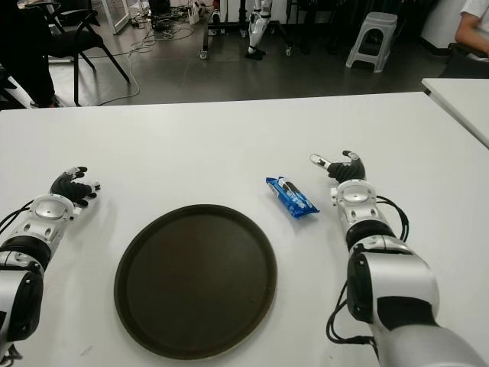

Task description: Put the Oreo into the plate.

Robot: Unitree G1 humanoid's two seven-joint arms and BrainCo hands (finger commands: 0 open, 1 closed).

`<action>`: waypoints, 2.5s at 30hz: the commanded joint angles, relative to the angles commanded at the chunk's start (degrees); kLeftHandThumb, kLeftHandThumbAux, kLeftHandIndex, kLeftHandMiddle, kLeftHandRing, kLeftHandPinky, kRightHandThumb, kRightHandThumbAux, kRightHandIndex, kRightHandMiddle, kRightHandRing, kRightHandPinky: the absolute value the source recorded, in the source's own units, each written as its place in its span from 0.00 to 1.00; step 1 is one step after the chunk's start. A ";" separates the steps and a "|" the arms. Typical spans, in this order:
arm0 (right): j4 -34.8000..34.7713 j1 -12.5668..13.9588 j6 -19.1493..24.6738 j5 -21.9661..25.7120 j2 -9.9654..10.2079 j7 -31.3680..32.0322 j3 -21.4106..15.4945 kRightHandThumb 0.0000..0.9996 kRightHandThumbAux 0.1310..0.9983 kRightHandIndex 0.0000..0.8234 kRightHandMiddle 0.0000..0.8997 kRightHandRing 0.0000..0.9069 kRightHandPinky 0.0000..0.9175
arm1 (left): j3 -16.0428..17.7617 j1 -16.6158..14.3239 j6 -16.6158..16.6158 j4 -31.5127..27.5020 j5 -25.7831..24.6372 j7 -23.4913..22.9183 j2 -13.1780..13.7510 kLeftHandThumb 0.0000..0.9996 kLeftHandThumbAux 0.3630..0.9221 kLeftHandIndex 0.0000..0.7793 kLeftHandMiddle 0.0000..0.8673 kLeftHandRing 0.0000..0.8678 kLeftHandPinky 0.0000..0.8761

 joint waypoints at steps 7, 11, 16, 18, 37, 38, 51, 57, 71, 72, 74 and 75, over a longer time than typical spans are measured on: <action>0.06 -0.11 0.34 -0.58 -0.07 0.10 0.80 0.00 0.58 0.00 0.00 0.01 0.01 | 0.14 -0.06 0.23 0.17 -0.05 0.15 0.07 0.25 0.75 0.14 0.11 0.15 0.19; 0.08 -0.11 0.48 -0.49 -0.11 -0.08 0.99 0.00 0.57 0.00 0.00 0.00 0.00 | 0.18 -0.03 0.16 0.16 -0.05 0.36 0.03 0.27 0.75 0.16 0.12 0.15 0.20; 0.09 -0.23 0.72 -0.08 -0.07 -0.44 0.74 0.00 0.60 0.00 0.00 0.00 0.00 | 0.04 0.04 0.09 0.10 0.07 0.50 0.04 0.26 0.72 0.15 0.11 0.14 0.19; 0.07 -0.38 0.82 0.03 0.00 -0.46 0.68 0.00 0.61 0.00 0.00 0.00 0.00 | 0.06 0.05 0.04 0.07 0.04 0.43 0.06 0.24 0.72 0.15 0.10 0.14 0.19; 0.05 -0.25 0.89 -0.14 -0.35 0.55 1.38 0.00 0.63 0.00 0.00 0.00 0.00 | 0.36 -0.08 -0.03 -0.11 -0.35 0.39 -0.33 0.23 0.72 0.18 0.13 0.17 0.21; 0.05 -0.24 0.89 -0.14 -0.36 0.54 1.39 0.00 0.63 0.00 0.00 0.00 0.00 | 0.40 -0.05 0.01 -0.05 -0.38 0.42 -0.36 0.23 0.72 0.18 0.13 0.16 0.21; 0.04 -0.53 1.28 -3.92 -1.12 0.81 5.22 0.00 0.61 0.00 0.00 0.00 0.00 | 0.49 -0.12 0.33 -0.01 -0.50 0.61 -0.85 0.23 0.75 0.15 0.09 0.13 0.17; -0.96 -1.59 -0.14 -6.79 -0.38 1.10 8.80 0.00 0.60 0.01 0.00 0.01 0.03 | 1.26 -0.20 0.29 -0.19 -1.34 0.12 -1.14 0.27 0.74 0.17 0.09 0.14 0.21; -3.13 -1.91 -3.41 -14.27 -2.31 2.72 18.34 0.00 0.59 0.03 0.02 0.01 0.00 | 0.15 -0.57 1.63 -0.46 -0.23 1.77 -1.31 0.20 0.70 0.15 0.13 0.18 0.24; -3.20 -1.82 -3.86 -14.39 -2.37 2.70 18.58 0.00 0.58 0.04 0.02 0.01 0.00 | 0.06 -0.57 1.65 -0.47 -0.20 1.91 -1.32 0.20 0.70 0.15 0.14 0.18 0.24; -3.33 -1.71 -4.67 -14.83 -2.53 2.71 19.31 0.00 0.57 0.04 0.03 0.01 0.00 | -0.04 -0.58 1.73 -0.47 -0.23 2.02 -1.34 0.20 0.70 0.15 0.14 0.18 0.23; -3.35 -1.69 -4.88 -14.91 -2.59 2.71 19.54 0.00 0.57 0.04 0.03 0.02 0.00 | -0.07 -0.59 1.75 -0.47 -0.26 2.05 -1.34 0.20 0.70 0.15 0.14 0.18 0.23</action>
